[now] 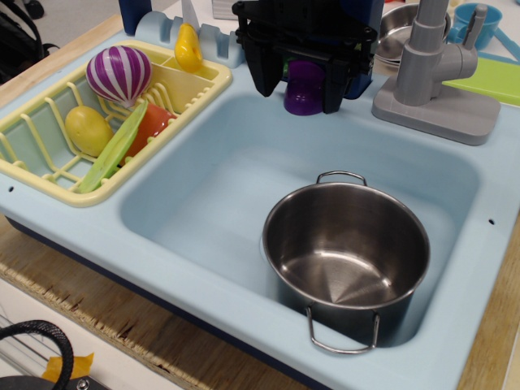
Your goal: Put eggplant into pot or pan
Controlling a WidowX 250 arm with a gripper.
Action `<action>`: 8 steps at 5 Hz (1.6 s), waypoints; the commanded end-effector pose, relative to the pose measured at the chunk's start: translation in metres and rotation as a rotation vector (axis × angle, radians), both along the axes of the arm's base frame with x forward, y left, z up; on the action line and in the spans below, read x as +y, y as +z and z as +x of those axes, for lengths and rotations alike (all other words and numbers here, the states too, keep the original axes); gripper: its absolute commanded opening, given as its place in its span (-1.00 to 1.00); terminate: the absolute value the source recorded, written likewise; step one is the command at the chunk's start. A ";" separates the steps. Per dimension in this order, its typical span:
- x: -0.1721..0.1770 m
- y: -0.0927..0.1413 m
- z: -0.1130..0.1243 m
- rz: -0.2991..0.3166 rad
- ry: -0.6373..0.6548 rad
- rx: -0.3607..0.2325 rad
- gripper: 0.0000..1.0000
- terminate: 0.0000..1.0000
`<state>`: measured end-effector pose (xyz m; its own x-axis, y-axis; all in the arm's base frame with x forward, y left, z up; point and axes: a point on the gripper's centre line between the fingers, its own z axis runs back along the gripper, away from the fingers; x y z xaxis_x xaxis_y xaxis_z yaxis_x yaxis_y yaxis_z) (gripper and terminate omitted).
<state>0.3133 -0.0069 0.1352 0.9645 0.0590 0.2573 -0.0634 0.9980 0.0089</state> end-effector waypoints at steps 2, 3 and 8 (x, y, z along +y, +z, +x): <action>-0.002 -0.014 0.007 -0.022 0.018 -0.021 -1.00 -1.00; -0.002 -0.014 0.001 -0.020 0.024 0.007 -1.00 -1.00; -0.068 0.055 -0.088 0.056 0.175 0.105 -1.00 -1.00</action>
